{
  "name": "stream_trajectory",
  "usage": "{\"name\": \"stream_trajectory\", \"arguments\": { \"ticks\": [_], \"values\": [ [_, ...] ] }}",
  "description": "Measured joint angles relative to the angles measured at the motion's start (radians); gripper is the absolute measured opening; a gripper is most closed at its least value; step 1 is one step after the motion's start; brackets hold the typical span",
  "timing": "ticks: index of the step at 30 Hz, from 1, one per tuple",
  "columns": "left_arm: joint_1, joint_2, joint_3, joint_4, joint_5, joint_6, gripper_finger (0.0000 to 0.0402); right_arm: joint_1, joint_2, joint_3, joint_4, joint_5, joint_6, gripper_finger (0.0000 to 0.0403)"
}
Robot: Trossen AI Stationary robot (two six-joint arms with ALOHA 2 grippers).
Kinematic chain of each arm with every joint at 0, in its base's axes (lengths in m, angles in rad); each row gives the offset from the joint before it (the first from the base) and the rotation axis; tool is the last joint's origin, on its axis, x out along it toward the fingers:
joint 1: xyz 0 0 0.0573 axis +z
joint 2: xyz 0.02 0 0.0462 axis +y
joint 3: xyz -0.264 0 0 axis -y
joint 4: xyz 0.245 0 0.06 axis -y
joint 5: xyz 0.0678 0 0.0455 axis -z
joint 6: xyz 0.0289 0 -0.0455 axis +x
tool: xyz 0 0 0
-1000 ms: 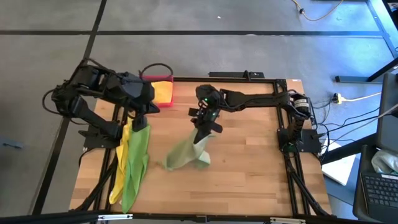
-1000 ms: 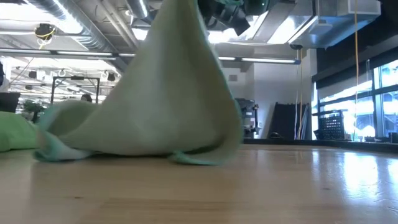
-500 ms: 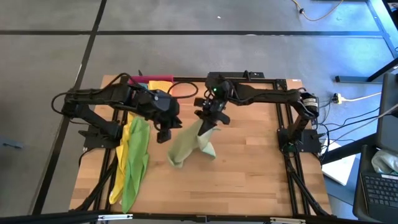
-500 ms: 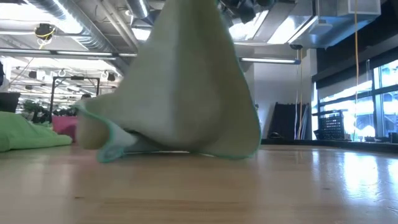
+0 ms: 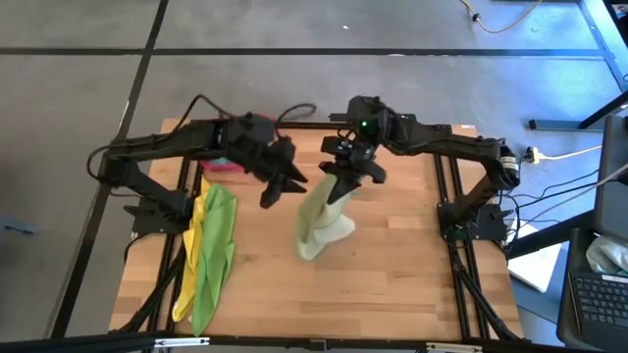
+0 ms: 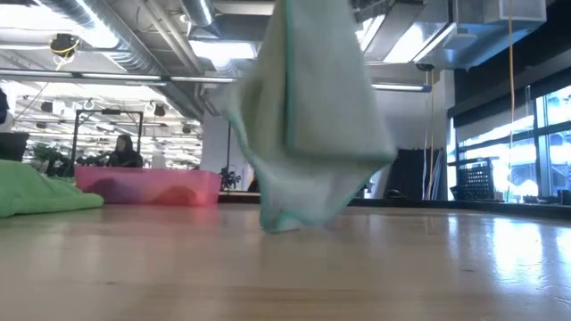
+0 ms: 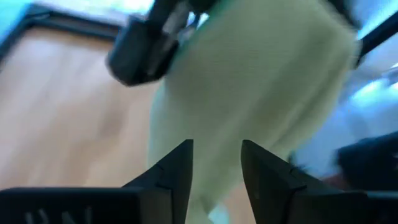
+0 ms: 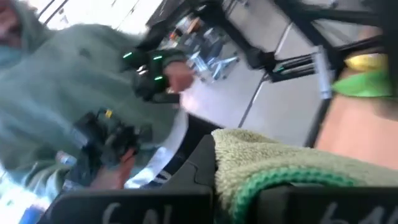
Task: Fold microfiber towels
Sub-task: Fold the light green microfiber towel
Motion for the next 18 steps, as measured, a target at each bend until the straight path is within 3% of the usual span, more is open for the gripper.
{"name": "stream_trajectory", "arguments": {
  "ticks": [5,11,14,18],
  "values": [
    [0.111,0.0,-0.133,0.268,0.316,-0.087,0.0131,0.037,-0.002,0.193,-0.24,0.012,-0.138,0.0005],
    [0.204,0.003,-0.259,0.663,0.485,-0.255,0.0135,0.066,-0.002,0.353,-0.561,0.143,-0.328,0.0005],
    [0.216,0.047,-0.313,0.96,0.559,-0.424,0.0141,0.08,0.0,0.383,-0.595,0.183,-0.337,0.0006],
    [0.199,0.116,-0.327,1.109,0.606,-0.6,0.0145,0.085,-0.001,0.409,-0.615,0.33,-0.317,0.0006]
  ]
}}
